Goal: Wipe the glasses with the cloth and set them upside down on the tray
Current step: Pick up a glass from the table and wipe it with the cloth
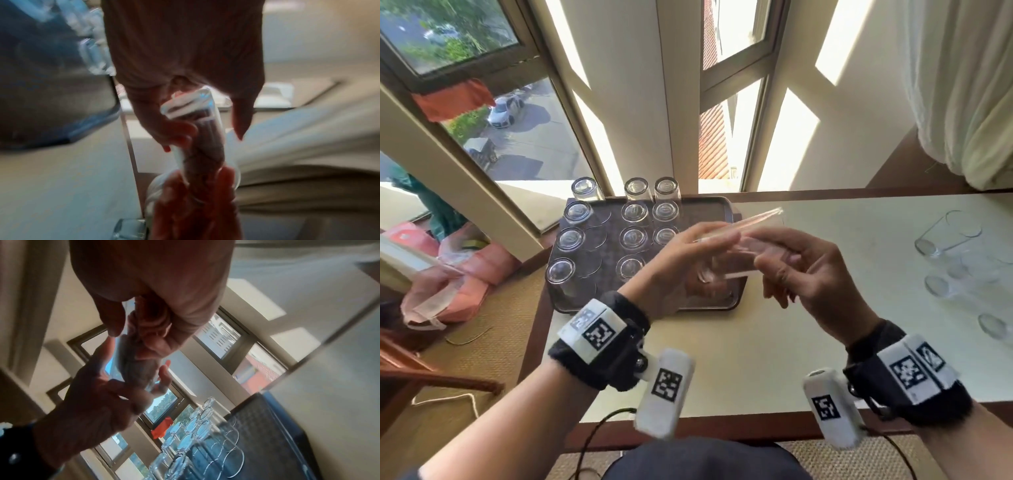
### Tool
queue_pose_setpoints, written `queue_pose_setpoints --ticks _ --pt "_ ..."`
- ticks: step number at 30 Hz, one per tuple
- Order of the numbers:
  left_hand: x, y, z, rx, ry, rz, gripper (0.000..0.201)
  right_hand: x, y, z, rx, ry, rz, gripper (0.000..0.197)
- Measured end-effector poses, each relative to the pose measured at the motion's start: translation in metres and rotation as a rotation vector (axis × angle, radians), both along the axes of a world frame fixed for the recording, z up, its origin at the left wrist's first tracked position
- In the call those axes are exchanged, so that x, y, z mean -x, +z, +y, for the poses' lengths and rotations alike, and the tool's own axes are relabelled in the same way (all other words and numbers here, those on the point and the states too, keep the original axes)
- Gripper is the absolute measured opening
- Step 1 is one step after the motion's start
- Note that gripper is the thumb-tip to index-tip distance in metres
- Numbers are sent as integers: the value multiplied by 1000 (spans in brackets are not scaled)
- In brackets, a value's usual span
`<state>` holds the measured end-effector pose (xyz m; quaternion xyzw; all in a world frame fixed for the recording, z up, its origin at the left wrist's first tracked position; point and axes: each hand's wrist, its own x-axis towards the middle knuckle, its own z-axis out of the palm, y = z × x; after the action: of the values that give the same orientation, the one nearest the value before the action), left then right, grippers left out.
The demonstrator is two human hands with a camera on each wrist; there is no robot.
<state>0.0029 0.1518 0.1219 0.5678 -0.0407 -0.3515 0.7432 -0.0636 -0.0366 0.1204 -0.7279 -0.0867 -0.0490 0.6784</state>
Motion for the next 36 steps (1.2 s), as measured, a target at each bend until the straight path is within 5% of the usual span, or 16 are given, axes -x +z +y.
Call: queue_pose_setpoints --ticks 2,6,7,9,12,14,16,21,22,23,26,28,32,36 --pt "0 -4 0 -73 55 -139 45 2 -4 6 4 38 43 37" --pt "-5 -14 14 -431 -10 -1275 61 10 -10 5 -414 154 404 38" --pt "-6 -17 17 -459 -60 -1433 66 11 -10 4 -458 160 417 36" --pt "-4 -24 16 -374 -56 -1339 78 10 -8 2 -391 126 345 42" --pt "5 -17 9 8 2 -415 65 7 -5 5 -213 37 192 45" --pt "6 -14 5 50 71 -75 38 6 -7 9 -96 42 132 35" --pt "1 -18 6 -44 115 -220 33 1 -8 10 -86 104 204 37" --pt "-14 -28 26 -307 127 -1250 60 -15 -6 5 -362 299 475 44" --pt "-15 -30 28 -317 110 -1311 63 -16 -7 4 -394 299 462 45" --pt "-15 -33 30 -293 109 -1254 69 -16 -10 3 -417 287 435 50" --pt "-8 -28 23 10 96 -425 89 -15 -15 6 -325 192 306 50" --pt "-4 -29 19 63 133 -95 77 -15 -14 12 -135 135 217 39" --pt "-4 -29 19 5 220 -210 41 -17 -15 17 -184 187 333 37" --pt "-8 -29 21 -96 154 -502 52 -18 -19 1 -321 284 510 46"
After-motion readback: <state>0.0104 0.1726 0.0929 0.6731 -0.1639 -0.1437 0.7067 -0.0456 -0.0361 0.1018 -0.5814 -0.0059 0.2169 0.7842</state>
